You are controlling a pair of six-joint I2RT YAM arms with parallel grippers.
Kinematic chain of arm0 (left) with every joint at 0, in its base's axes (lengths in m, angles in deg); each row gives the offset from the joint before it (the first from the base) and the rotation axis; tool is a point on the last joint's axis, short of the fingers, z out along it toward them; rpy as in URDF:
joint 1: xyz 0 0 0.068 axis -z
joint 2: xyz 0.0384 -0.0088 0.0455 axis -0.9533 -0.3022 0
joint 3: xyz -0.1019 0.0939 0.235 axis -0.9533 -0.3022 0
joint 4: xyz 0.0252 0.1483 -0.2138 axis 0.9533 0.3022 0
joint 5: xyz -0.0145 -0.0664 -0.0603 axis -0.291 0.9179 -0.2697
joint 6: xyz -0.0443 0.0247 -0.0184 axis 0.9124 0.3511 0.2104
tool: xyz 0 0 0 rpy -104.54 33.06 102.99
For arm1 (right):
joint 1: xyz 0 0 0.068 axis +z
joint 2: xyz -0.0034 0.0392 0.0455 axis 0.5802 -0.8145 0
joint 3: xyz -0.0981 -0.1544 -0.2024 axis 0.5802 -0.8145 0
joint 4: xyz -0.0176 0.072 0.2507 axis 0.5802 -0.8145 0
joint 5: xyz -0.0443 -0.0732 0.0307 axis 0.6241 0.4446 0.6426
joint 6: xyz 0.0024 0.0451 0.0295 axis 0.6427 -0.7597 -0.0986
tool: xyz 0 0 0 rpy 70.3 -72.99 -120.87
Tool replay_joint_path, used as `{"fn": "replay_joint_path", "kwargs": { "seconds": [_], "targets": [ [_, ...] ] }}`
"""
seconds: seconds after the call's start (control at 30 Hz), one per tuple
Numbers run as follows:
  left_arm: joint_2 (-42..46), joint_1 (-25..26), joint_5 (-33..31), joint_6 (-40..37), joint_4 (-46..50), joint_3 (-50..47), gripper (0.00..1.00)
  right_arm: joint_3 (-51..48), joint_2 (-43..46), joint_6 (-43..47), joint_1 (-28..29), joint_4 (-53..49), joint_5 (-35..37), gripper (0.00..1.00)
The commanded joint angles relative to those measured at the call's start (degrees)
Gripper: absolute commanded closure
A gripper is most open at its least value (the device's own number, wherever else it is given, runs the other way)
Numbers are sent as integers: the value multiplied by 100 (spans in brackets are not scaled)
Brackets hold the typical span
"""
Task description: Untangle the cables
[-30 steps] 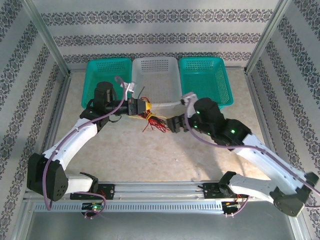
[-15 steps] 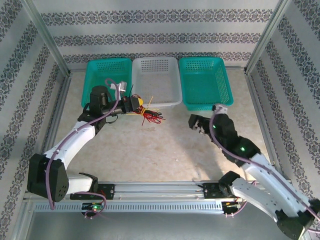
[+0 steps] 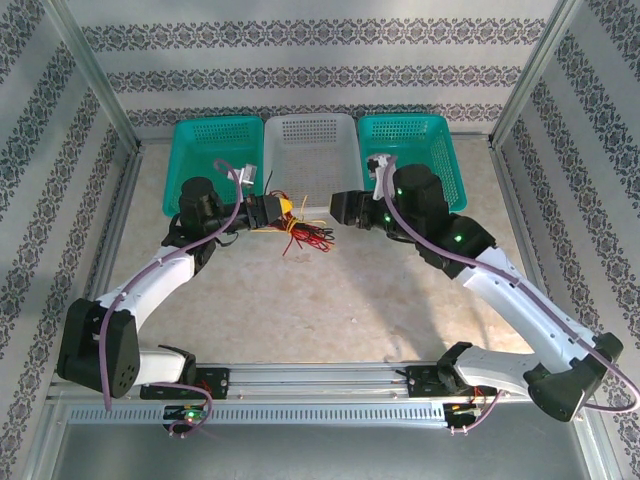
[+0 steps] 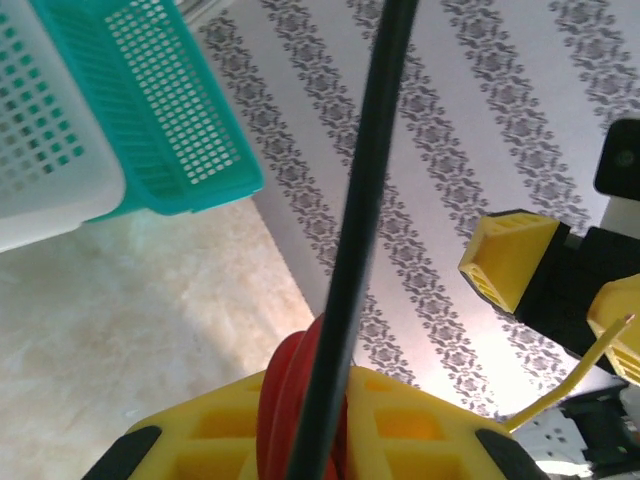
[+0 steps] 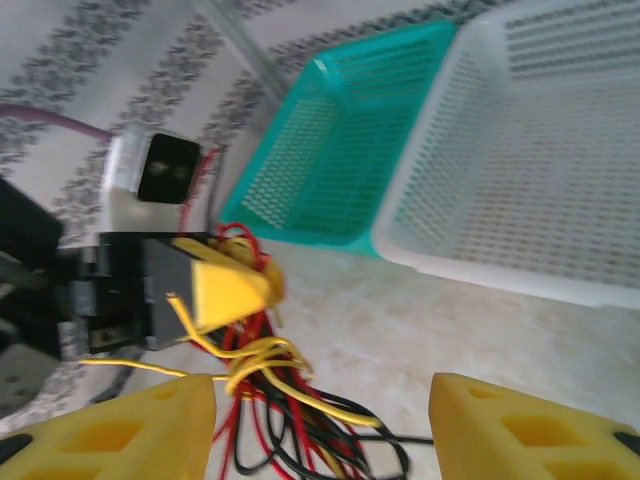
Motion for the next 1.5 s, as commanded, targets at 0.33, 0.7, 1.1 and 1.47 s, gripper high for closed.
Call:
{"fn": "replay_joint_path", "kwargs": {
  "seconds": [0.33,0.7,1.1,1.47],
  "targets": [
    [-41,171,605,507,-1009,189,100,767,-617,141,333,-227,-1068,47],
    [-118,238,762,354,-774,237,100,891,-943,303,781,-433,-286,49],
    [-43,321,935,152,-509,177,100,1039,-981,482,794,-665,-3,85],
    [-61,408,1210,335,-785,173,100,969,-866,222,199,-612,-420,100]
  ]
}}
